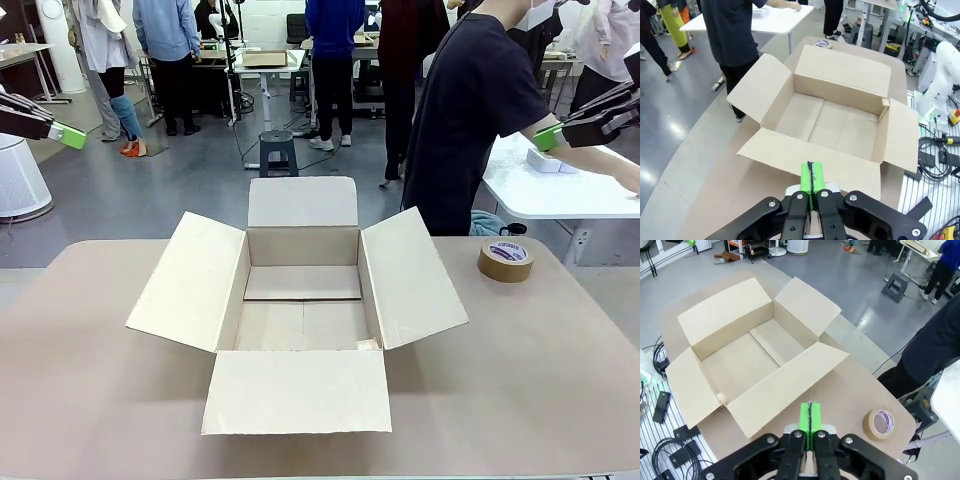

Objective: Wrap the clocks to prevent damage.
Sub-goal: Open the side flaps of the Package Box.

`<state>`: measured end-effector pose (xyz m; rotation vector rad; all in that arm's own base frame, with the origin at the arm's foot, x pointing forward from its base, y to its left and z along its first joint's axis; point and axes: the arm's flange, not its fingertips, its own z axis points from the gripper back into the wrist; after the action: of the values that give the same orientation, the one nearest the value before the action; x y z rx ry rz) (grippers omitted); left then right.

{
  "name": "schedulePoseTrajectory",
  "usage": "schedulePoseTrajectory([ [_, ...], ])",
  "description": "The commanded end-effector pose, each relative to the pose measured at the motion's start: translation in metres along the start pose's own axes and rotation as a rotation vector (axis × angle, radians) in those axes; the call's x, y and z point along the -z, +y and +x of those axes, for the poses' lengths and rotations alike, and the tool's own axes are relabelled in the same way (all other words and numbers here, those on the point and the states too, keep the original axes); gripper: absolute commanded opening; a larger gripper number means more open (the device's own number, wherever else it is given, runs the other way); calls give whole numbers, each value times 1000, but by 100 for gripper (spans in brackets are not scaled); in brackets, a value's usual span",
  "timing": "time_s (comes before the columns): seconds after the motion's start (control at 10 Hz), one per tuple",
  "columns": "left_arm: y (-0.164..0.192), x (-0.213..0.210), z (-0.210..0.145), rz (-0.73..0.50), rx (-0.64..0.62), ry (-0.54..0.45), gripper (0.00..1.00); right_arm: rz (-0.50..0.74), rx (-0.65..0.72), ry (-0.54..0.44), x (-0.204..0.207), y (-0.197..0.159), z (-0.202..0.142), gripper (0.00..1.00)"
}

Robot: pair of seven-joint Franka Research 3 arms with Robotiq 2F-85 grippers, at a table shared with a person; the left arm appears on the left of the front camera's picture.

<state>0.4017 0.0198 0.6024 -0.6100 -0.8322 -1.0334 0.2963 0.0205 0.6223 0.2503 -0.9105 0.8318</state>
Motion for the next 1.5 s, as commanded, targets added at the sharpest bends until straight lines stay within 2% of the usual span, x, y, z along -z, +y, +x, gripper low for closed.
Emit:
schedulePoseTrajectory([
  [0.0, 2, -9, 1, 11, -23, 37, 0, 0, 14, 48, -2, 0, 4, 0],
  [0.1, 0, 0, 0, 0, 0, 0, 0, 0, 0, 0, 0, 0, 0, 0],
  [0.5, 1, -2, -1, 5, -3, 2, 1, 3, -1, 5, -2, 0, 0, 1],
  [0.6, -2, 19, 28, 76, -15, 128, 0, 19, -19, 105, 14, 22, 35, 1],
  [0.8, -10, 65, 77, 62, -85, 348, 0, -16, -27, 347, 61, 58, 97, 1],
  [0.9, -16, 90, 90, 69, -110, 452, 0, -43, 1, 439, 86, 68, 112, 1],
  [1.1, -22, 138, 97, 142, -190, 621, 0, -153, 55, 655, 145, 82, 117, 1],
  [1.2, -24, 159, 95, 196, -214, 676, 0, -202, 71, 720, 169, 83, 114, 1],
  [1.4, -22, 195, 78, 299, -239, 742, 0, -239, 109, 757, 204, 79, 102, 1],
])
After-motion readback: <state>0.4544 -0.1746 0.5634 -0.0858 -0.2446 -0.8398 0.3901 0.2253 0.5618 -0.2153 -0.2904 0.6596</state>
